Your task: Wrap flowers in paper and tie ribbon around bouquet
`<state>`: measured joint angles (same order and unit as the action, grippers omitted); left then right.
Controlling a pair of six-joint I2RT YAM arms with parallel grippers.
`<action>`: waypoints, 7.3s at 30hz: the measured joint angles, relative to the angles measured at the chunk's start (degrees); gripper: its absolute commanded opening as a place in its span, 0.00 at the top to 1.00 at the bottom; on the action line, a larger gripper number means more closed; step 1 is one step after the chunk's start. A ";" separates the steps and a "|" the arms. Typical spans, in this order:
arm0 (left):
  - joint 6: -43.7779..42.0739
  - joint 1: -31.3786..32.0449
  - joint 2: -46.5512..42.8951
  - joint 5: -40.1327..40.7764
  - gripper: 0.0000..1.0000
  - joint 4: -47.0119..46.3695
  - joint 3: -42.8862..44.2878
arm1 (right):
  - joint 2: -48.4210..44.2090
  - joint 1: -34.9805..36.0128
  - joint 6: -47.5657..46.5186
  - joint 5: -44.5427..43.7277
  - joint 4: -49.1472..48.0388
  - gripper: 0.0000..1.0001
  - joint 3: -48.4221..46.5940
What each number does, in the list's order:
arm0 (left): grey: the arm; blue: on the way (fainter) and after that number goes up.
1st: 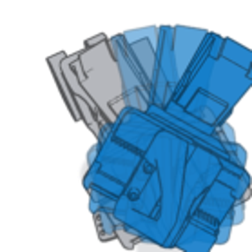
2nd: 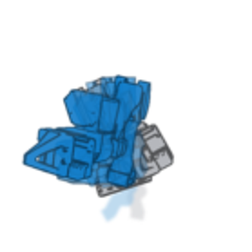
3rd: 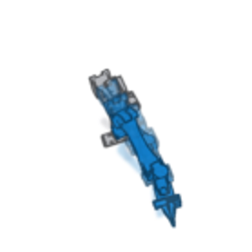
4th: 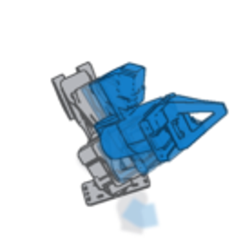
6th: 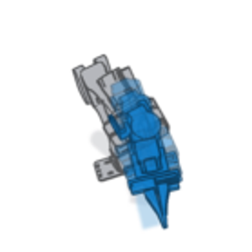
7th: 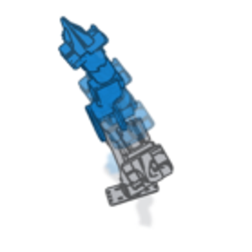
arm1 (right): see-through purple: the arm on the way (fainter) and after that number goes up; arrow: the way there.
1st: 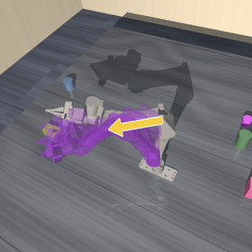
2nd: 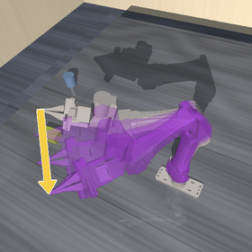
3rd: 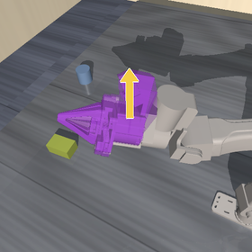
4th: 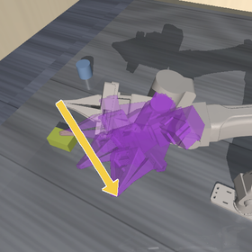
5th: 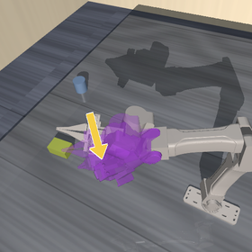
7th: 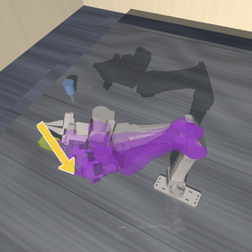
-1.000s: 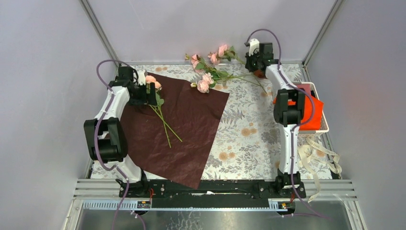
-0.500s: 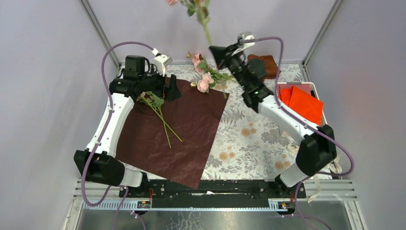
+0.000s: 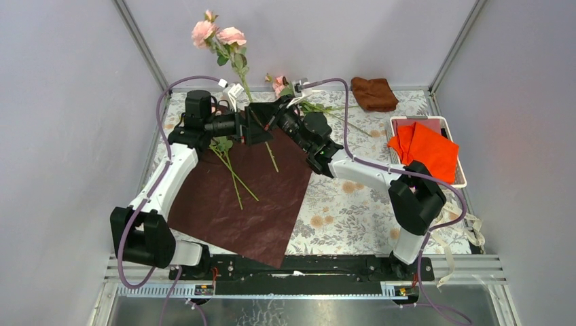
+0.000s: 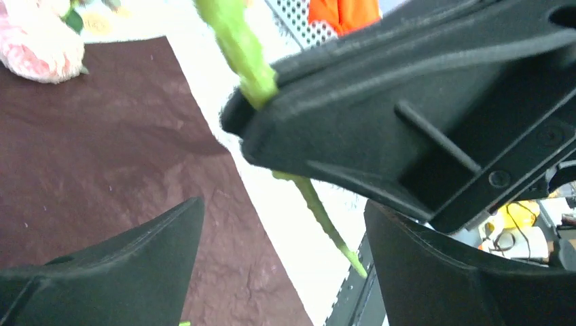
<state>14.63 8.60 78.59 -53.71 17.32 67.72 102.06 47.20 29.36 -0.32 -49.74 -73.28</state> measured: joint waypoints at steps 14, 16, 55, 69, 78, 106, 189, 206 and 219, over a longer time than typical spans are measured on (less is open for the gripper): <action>9.38 -1.09 0.76 -1.40 1.00 -8.46 -0.61 | 0.11 -0.98 3.02 2.47 -1.16 0.53 -0.61; 8.90 -3.58 1.09 -1.14 1.00 -6.84 -1.03 | 0.20 -3.17 2.03 7.54 3.43 0.49 -2.36; -6.45 -14.82 26.73 14.21 1.00 4.52 -10.64 | 32.74 -36.17 -47.74 11.67 75.78 1.00 -38.97; -10.88 -10.36 23.63 19.15 0.27 7.85 -8.59 | -14.19 -31.89 -29.29 4.79 50.49 1.00 -5.92; -19.17 -10.51 11.98 24.37 0.17 15.93 -5.05 | -13.92 -21.16 -16.61 7.91 39.56 1.00 3.67; 10.62 -10.51 1.57 1.79 0.22 -4.59 -3.37 | -2.45 2.34 -2.91 8.52 12.52 1.00 8.90; -4.26 -20.63 11.85 25.81 0.31 6.32 -2.82 | 29.68 2.82 14.67 -19.96 11.85 0.45 -16.92; -30.69 -39.23 11.89 39.85 0.01 15.58 -7.63 | 13.49 -6.23 -21.29 -9.44 50.62 0.00 -14.01; -47.78 -42.36 11.37 55.82 0.01 18.64 -18.23 | 22.53 -31.47 -27.67 2.23 74.64 0.02 -19.78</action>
<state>-33.15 -33.76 89.95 2.11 35.97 49.50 124.60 15.73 1.69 1.91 24.91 -93.06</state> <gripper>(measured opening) 0.986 0.993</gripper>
